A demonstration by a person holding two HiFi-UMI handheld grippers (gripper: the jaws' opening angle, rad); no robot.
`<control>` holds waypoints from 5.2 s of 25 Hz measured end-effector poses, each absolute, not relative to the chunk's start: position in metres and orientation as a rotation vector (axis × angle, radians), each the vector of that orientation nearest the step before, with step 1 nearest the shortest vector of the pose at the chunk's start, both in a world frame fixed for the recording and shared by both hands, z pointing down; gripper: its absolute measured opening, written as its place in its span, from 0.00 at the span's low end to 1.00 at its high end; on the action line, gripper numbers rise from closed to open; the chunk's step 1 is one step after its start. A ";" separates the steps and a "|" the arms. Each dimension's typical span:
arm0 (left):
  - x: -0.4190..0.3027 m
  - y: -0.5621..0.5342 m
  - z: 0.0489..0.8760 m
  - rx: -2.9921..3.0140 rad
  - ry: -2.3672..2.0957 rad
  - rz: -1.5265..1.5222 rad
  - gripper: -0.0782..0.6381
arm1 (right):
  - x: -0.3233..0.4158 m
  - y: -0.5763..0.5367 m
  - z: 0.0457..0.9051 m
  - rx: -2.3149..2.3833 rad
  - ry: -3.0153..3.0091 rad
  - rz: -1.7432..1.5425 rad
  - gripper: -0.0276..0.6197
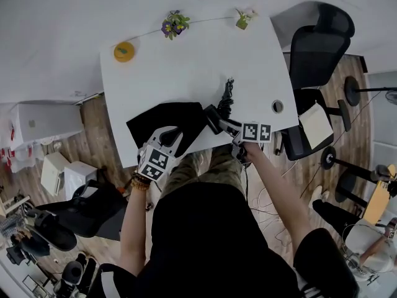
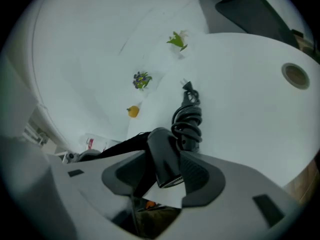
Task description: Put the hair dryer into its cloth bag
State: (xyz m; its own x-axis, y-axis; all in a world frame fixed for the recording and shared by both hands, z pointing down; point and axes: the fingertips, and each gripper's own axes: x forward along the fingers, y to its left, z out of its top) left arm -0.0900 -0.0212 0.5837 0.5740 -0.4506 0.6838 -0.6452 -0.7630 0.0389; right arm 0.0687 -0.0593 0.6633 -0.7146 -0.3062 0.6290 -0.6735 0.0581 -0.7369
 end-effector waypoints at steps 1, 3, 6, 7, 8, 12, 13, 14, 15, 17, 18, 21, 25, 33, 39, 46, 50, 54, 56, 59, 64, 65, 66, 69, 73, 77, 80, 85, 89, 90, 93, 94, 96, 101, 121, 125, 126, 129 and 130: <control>-0.091 -0.021 0.583 2.526 -0.902 0.974 0.19 | 0.063 -0.056 0.656 0.918 -2.089 1.607 0.38; -0.090 -0.020 0.581 2.532 -0.897 0.968 0.19 | 0.064 -0.057 0.643 0.762 -2.205 1.172 0.39; -0.085 -0.016 0.579 2.529 -0.881 0.971 0.19 | 0.078 -0.059 0.632 0.401 -2.186 0.336 0.45; -0.083 -0.014 0.579 2.526 -0.879 0.977 0.19 | 0.082 -0.062 0.633 0.265 -2.129 0.119 0.46; -0.082 -0.013 0.579 2.521 -0.880 0.987 0.19 | 0.088 -0.067 0.637 0.142 -2.064 -0.056 0.47; -0.075 -0.016 0.581 2.478 -0.931 1.015 0.19 | 0.103 -0.094 0.659 -0.248 -1.839 -0.512 0.50; -0.072 -0.018 0.581 2.461 -0.956 1.016 0.19 | 0.102 -0.098 0.666 -0.334 -1.803 -0.593 0.51; -0.070 -0.020 0.582 2.442 -0.982 1.018 0.19 | 0.099 -0.101 0.672 -0.411 -1.776 -0.667 0.52; -0.069 -0.021 0.583 2.421 -1.008 1.021 0.19 | 0.095 -0.102 0.679 -0.474 -1.756 -0.733 0.53; -0.067 -0.024 0.584 2.384 -1.058 1.026 0.19 | 0.086 -0.101 0.691 -0.568 -1.733 -0.831 0.54; -0.067 -0.027 0.584 2.369 -1.082 1.028 0.19 | 0.083 -0.100 0.696 -0.606 -1.724 -0.861 0.54; -0.068 -0.031 0.585 2.338 -1.138 1.048 0.19 | 0.076 -0.098 0.715 -0.694 -1.698 -0.895 0.54; -0.066 -0.029 0.589 2.308 -1.176 1.087 0.19 | 0.072 -0.093 0.725 -0.732 -1.683 -0.870 0.54; -0.057 -0.032 0.592 2.238 -1.231 1.084 0.19 | 0.083 -0.081 0.713 -0.572 -1.845 -0.755 0.48; -0.055 -0.032 0.590 2.230 -1.226 1.098 0.19 | 0.096 -0.077 0.704 -0.448 -1.938 -0.664 0.46; -0.051 -0.034 0.595 2.238 -1.204 1.113 0.19 | 0.093 -0.096 0.682 -0.302 -2.036 -0.586 0.46; -0.045 -0.042 0.596 2.241 -1.208 1.101 0.19 | 0.072 -0.098 0.681 -0.312 -2.053 -0.599 0.46; -0.043 -0.048 0.594 2.242 -1.217 1.090 0.19 | 0.051 -0.089 0.682 -0.393 -2.041 -0.702 0.46; -0.043 -0.050 0.591 2.247 -1.222 1.086 0.19 | 0.044 -0.084 0.684 -0.438 -2.034 -0.717 0.46; -0.040 -0.052 0.590 2.259 -1.215 1.081 0.19 | 0.034 -0.076 0.690 -0.516 -2.009 -0.735 0.46; -0.026 -0.053 0.589 2.290 -1.181 1.061 0.19 | 0.014 -0.068 0.698 -0.606 -1.976 -0.734 0.46; -0.024 -0.053 0.589 2.292 -1.178 1.059 0.19 | 0.011 -0.066 0.700 -0.613 -1.977 -0.728 0.46; -0.024 -0.054 0.589 2.292 -1.178 1.059 0.19 | 0.008 -0.065 0.700 -0.616 -1.982 -0.720 0.47; -0.027 -0.054 0.590 2.287 -1.180 1.067 0.19 | 0.013 -0.065 0.705 -0.631 -1.989 -0.674 0.48; -0.030 -0.055 0.586 2.281 -1.194 1.048 0.19 | 0.040 -0.081 0.710 -0.615 -1.994 -0.677 0.51; -0.026 -0.062 0.578 2.301 -1.202 1.025 0.19 | 0.056 -0.104 0.719 -0.553 -1.987 -0.727 0.51; -0.019 -0.063 0.578 2.325 -1.169 1.032 0.19 | 0.049 -0.107 0.715 -0.532 -1.976 -0.744 0.32; -0.017 -0.063 0.580 2.328 -1.167 1.031 0.19 | 0.033 -0.093 0.704 -0.535 -2.002 -0.703 0.31; -0.015 -0.067 0.577 2.338 -1.176 0.999 0.19 | 0.009 -0.079 0.689 -0.527 -2.069 -0.655 0.31; -0.014 -0.067 0.577 2.340 -1.176 0.990 0.19 | 0.002 -0.076 0.687 -0.525 -2.081 -0.649 0.31; -0.011 -0.067 0.575 2.342 -1.183 0.956 0.19 | -0.020 -0.069 0.685 -0.513 -2.112 -0.641 0.31; -0.011 -0.066 0.574 2.341 -1.188 0.942 0.19 | -0.025 -0.067 0.686 -0.510 -2.126 -0.632 0.31; -0.012 -0.065 0.573 2.334 -1.199 0.921 0.19 | -0.033 -0.062 0.689 -0.511 -2.161 -0.584 0.31; -0.023 -0.060 0.572 2.311 -1.223 0.910 0.19 | -0.014 -0.069 0.698 -0.521 -2.181 -0.445 0.45; -0.023 -0.056 0.569 2.315 -1.217 0.939 0.19 | -0.013 -0.057 0.688 -0.667 -2.139 -0.344 0.41; -0.027 -0.050 0.572 2.293 -1.235 0.914 0.19 | -0.016 -0.106 0.685 -0.529 -2.211 -0.183 0.41; -0.026 -0.049 0.573 2.288 -1.231 0.914 0.19 | -0.021 -0.118 0.689 -0.484 -2.210 -0.199 0.41; -0.021 -0.047 0.578 2.273 -1.223 0.914 0.19 | -0.037 -0.133 0.698 -0.428 -2.195 -0.275 0.41; -0.020 -0.047 0.581 2.264 -1.226 0.914 0.19 | -0.044 -0.132 0.698 -0.430 -2.202 -0.276 0.41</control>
